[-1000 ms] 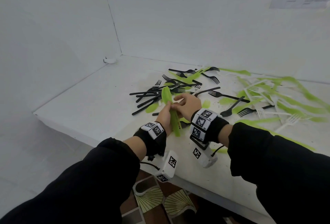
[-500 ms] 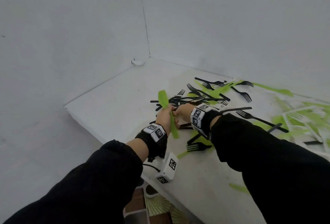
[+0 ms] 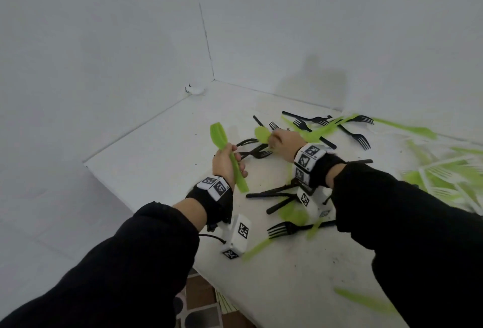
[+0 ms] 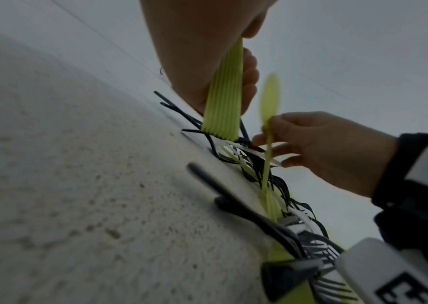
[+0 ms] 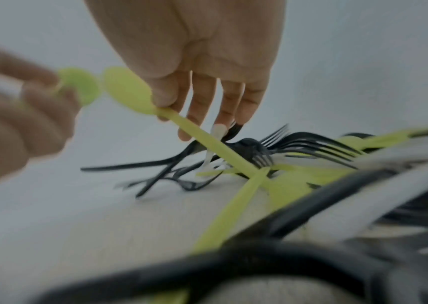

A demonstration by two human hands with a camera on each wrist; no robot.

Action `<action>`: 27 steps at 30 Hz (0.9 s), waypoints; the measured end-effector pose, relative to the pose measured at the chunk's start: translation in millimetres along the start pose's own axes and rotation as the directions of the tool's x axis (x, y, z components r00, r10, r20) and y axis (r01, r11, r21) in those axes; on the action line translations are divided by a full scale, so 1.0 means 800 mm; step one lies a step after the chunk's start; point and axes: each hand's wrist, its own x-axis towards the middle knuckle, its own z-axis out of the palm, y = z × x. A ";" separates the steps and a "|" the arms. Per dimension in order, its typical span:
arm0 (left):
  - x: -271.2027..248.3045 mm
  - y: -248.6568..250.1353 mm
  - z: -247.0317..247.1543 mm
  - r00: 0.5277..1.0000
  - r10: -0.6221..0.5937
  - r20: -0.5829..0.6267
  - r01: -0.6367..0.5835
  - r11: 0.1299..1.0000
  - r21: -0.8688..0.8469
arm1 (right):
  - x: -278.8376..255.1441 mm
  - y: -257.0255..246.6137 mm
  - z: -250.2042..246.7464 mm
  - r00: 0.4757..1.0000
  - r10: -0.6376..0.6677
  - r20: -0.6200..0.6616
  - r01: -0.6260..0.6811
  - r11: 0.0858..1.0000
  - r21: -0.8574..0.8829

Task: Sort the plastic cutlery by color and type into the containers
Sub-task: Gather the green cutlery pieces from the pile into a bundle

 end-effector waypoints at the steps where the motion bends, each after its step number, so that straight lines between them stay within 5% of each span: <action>1: 0.001 -0.002 0.003 1.000 -0.005 0.003 0.005 1.000 0.005 | 0.003 0.009 -0.010 0.996 0.056 -0.071 -0.042 0.982 0.186; 4: 0.002 -0.011 0.015 0.999 -0.042 0.026 0.041 0.998 0.040 | 0.007 0.029 -0.045 0.970 0.224 -0.095 -0.097 0.713 0.695; 6: 0.003 -0.018 0.023 0.997 -0.058 0.046 0.056 0.997 0.045 | 0.009 0.041 -0.065 0.945 0.327 -0.027 -0.152 0.509 0.847; 7: 0.004 -0.021 0.027 0.996 -0.063 0.055 0.060 0.997 0.050 | 0.011 0.050 -0.074 0.927 0.376 -0.017 -0.192 0.512 0.837; 9: 0.006 -0.025 0.038 0.995 -0.071 0.071 0.066 0.995 0.076 | 0.014 0.073 -0.086 0.914 0.405 -0.034 -0.284 0.696 0.660; 11: 0.008 -0.029 0.047 0.993 -0.083 0.084 0.074 0.992 0.104 | 0.013 0.092 -0.088 0.948 0.315 -0.046 -0.298 0.929 0.219; 14: 0.010 -0.034 0.058 0.989 -0.104 0.103 0.092 0.989 0.112 | 0.015 0.104 -0.066 0.978 0.184 0.098 -0.141 0.930 -0.340; 17: 0.014 -0.040 0.064 0.987 -0.119 0.110 0.106 0.987 0.117 | 0.014 0.099 -0.045 0.962 0.184 0.201 -0.080 0.897 -0.435; 27: 0.026 -0.048 0.066 0.988 -0.125 0.091 0.113 0.985 0.134 | 0.021 0.089 -0.036 0.942 0.136 0.306 -0.014 0.929 -0.370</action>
